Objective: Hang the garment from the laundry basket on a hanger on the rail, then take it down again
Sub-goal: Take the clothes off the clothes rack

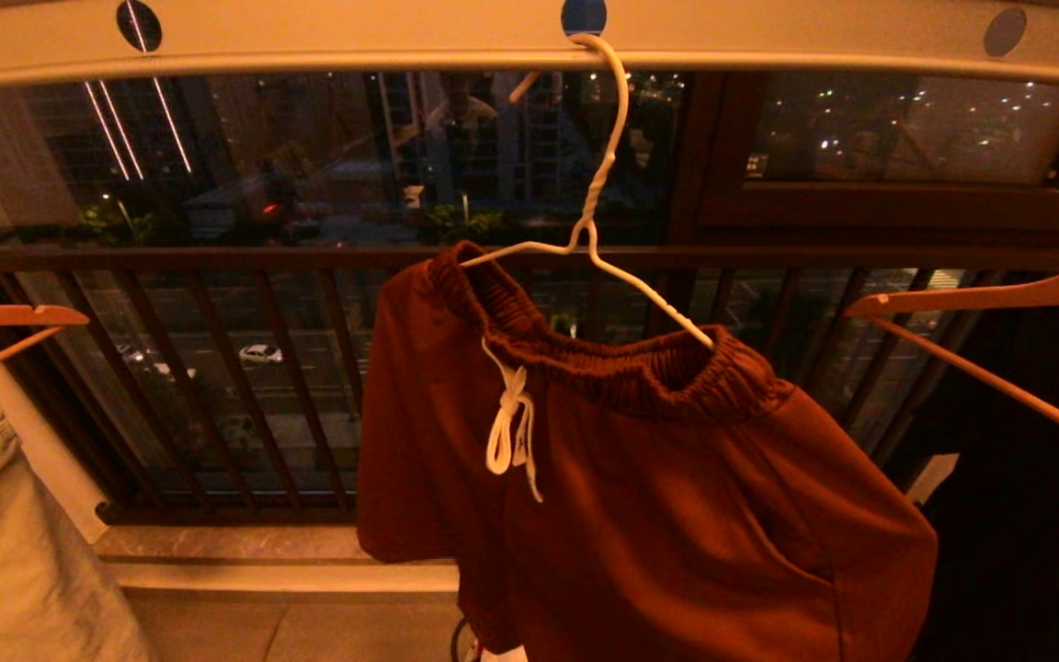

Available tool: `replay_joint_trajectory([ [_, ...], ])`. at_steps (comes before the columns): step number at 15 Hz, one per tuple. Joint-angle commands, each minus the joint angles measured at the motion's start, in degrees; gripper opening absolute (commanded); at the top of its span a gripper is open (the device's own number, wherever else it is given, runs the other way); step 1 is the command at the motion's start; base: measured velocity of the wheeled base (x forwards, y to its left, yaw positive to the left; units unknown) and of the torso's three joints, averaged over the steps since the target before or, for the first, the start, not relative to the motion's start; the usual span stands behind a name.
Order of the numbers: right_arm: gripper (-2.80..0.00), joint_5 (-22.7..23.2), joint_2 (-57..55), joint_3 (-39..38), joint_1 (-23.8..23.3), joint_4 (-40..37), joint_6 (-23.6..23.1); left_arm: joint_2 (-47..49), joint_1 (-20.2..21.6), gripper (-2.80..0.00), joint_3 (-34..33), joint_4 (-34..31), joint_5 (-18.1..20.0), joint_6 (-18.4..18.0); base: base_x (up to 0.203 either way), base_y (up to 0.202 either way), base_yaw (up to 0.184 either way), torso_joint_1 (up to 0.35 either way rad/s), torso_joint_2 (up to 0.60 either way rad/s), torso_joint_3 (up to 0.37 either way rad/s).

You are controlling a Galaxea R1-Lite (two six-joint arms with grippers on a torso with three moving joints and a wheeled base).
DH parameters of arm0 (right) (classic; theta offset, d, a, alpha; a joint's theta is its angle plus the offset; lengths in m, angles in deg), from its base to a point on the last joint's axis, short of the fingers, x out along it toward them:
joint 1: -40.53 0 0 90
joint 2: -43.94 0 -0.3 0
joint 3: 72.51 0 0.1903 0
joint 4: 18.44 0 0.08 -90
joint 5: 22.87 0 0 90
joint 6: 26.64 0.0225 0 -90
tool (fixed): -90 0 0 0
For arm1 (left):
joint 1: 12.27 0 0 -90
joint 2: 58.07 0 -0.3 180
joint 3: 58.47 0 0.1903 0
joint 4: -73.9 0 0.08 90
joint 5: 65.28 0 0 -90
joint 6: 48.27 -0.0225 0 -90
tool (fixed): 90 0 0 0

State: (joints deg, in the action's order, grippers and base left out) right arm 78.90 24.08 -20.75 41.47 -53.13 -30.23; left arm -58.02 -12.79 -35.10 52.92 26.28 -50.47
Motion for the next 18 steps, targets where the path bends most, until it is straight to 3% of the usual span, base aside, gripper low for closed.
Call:
replay_joint_trajectory([
  [1, -2.80, 0.5, -5.3, 2.9, 0.0, 0.0, 0.0, 0.0, 0.0, -2.80, -0.8, 0.0, 0.0, 0.0, 0.000, 0.000, 0.000, 0.000, 0.00, 0.000],
  [7, -2.80, 6.1, -16.3, 13.8, 0.1, 0.0, 0.0, 0.0, 0.0, -2.80, -0.8, 0.0, 0.0, 0.0, 0.000, 0.000, 0.000, 0.000, 0.00, 0.000],
  [14, -2.80, 17.0, -26.9, 23.8, 0.3, -0.1, 0.0, 0.0, 0.0, -2.80, -0.8, 0.0, 0.0, 0.3, 0.000, 0.000, 0.000, 0.000, 0.00, 0.000],
  [18, -2.80, 18.8, -32.2, 28.1, 3.5, 0.0, 0.2, 0.0, 0.0, -2.80, -0.8, 0.1, 0.0, 0.3, 0.000, 0.000, 0.000, 0.000, 0.00, 0.000],
])
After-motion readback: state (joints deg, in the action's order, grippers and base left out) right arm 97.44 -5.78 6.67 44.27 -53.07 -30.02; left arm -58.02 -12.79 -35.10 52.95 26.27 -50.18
